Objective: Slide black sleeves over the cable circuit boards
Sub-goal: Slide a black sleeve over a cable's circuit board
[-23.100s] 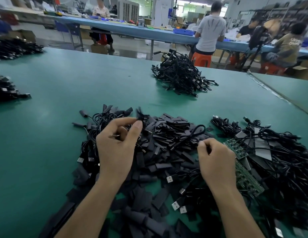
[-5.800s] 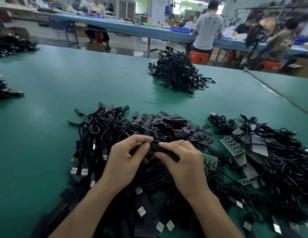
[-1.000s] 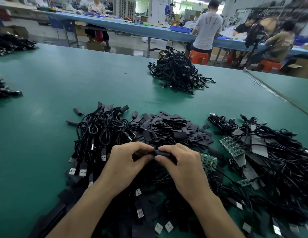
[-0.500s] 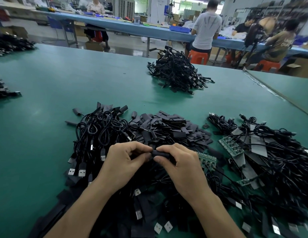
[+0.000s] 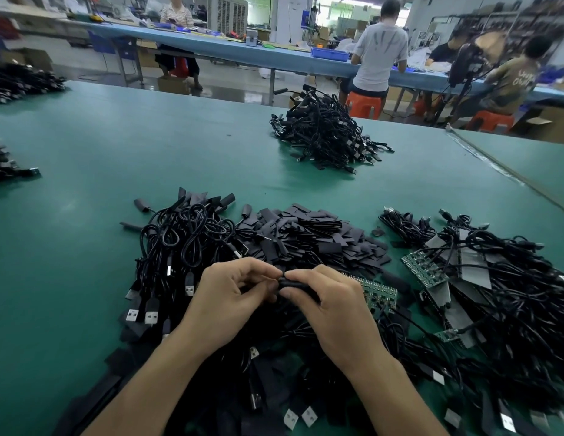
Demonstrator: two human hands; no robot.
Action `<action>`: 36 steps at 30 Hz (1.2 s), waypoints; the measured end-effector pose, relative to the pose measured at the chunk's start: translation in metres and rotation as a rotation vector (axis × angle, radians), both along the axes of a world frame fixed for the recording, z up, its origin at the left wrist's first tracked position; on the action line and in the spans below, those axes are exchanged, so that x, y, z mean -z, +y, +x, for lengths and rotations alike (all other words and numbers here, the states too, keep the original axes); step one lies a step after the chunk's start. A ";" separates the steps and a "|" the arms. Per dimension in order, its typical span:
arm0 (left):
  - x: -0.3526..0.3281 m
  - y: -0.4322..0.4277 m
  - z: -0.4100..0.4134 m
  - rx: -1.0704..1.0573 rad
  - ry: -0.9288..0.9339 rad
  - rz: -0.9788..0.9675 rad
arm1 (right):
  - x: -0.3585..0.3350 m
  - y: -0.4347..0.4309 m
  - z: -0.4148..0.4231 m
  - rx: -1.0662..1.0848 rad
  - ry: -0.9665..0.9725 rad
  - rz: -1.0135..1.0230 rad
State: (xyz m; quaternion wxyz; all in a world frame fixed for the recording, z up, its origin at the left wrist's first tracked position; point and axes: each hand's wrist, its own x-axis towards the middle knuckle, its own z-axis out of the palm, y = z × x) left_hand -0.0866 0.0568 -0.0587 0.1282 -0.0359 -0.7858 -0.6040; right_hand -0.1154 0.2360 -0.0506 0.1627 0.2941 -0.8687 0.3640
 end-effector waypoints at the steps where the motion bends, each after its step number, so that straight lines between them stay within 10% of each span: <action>1: 0.000 0.000 0.000 -0.002 0.001 0.000 | 0.000 0.000 0.000 0.003 0.006 -0.004; 26: 0.000 0.004 0.000 -0.054 -0.045 0.053 | 0.006 -0.002 -0.004 0.132 -0.085 -0.243; 36: -0.015 0.007 0.005 -0.155 0.201 -0.356 | -0.006 0.005 -0.008 0.144 -0.253 -0.652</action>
